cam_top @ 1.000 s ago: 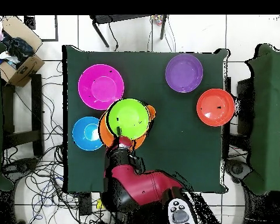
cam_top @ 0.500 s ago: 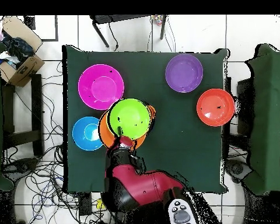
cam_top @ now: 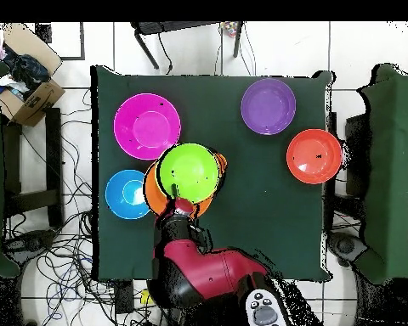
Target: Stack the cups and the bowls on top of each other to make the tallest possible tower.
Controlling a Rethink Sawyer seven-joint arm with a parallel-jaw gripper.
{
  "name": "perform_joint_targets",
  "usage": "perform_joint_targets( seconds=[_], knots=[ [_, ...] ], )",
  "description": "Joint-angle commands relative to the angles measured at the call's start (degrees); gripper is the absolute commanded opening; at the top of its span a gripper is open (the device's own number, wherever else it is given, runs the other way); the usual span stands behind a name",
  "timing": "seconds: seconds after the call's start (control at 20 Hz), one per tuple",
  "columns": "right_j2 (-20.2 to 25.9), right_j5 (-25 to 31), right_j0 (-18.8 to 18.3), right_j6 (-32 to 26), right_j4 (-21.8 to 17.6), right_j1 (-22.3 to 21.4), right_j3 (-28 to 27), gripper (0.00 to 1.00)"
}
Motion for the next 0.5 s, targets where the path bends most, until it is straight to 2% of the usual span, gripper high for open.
perform_joint_targets(
  seconds=[0.05, 0.5],
  knots=[
    [3.5, 8.1, 0.4, 13.9, 0.6, 2.6, 0.3, 0.0],
    [4.4, 9.8, -0.1, 14.4, 0.9, 2.5, 0.9, 0.0]
  ],
)
